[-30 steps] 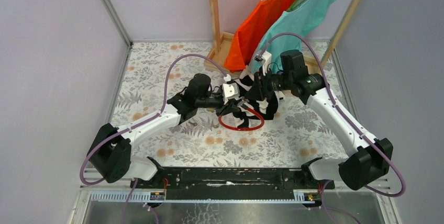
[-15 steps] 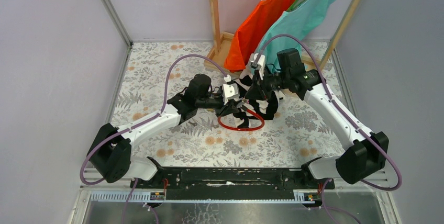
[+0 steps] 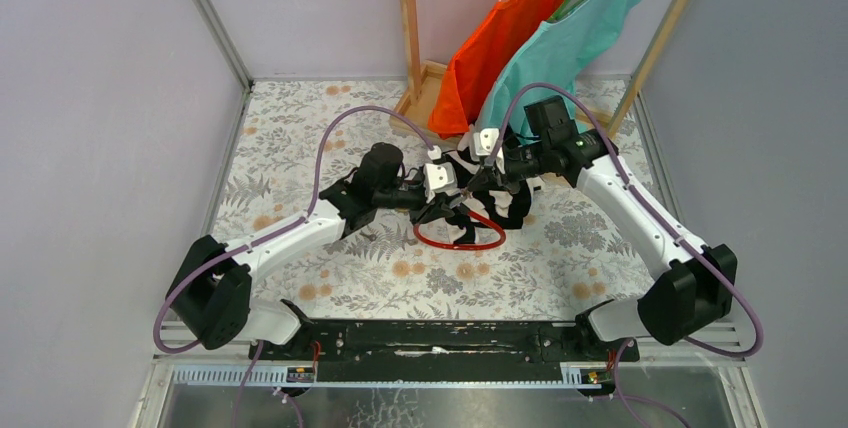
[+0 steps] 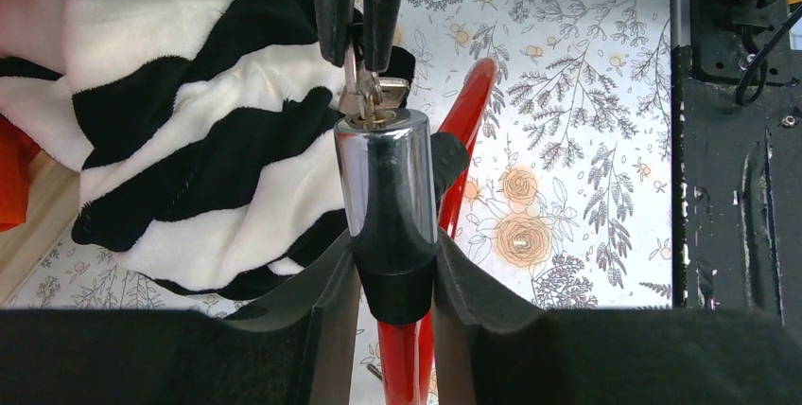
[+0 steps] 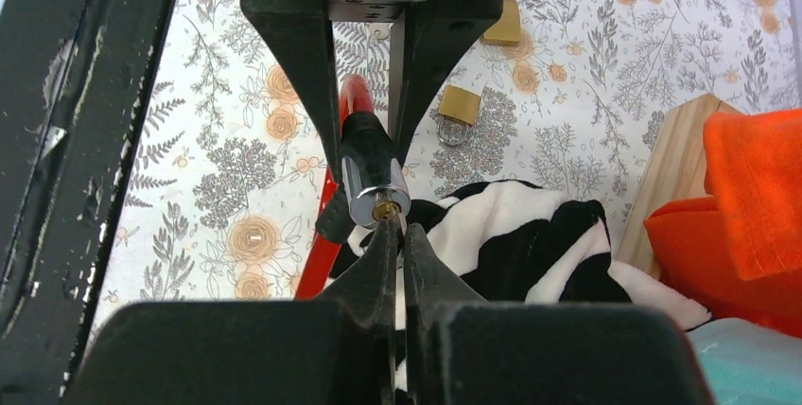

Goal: Lock with the key
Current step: Lock the lock.

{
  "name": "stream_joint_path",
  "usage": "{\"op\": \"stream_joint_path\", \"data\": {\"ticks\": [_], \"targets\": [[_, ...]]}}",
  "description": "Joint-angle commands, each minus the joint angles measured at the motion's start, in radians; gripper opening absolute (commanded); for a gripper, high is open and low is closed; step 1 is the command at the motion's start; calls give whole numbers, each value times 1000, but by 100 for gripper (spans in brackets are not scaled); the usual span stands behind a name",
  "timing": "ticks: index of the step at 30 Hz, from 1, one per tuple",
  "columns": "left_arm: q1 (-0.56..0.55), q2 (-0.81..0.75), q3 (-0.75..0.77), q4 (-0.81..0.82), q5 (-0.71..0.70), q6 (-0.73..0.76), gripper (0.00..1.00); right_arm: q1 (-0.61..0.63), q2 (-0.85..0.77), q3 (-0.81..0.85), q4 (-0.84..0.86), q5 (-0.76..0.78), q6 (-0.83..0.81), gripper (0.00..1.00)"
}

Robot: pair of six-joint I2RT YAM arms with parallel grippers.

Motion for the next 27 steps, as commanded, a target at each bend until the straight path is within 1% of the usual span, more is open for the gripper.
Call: {"op": "stream_joint_path", "data": {"ticks": [1,6,10,14,17,20,24,27], "targets": [[-13,-30,-18,-5,63,28,0,-4,44,49,-47,59,-212,0],[-13,-30,-21,-5,69,38,0,-5,47,65,-83,71,-263,0],[-13,-26,-21,-7,76,41,0,-4,37,70,-82,97,-270,0],[-13,-34,-25,-9,76,50,0,-4,34,80,-71,102,-212,1],[-12,-35,-24,-12,73,53,0,-4,47,102,-111,77,-159,13],[-12,-37,-23,-12,73,55,0,-5,66,118,-166,60,-150,25],[-12,-35,-24,-11,76,54,0,-4,69,104,-188,47,-165,34],[-13,-36,-25,-12,75,54,0,-4,67,90,-176,29,-157,36]]}}
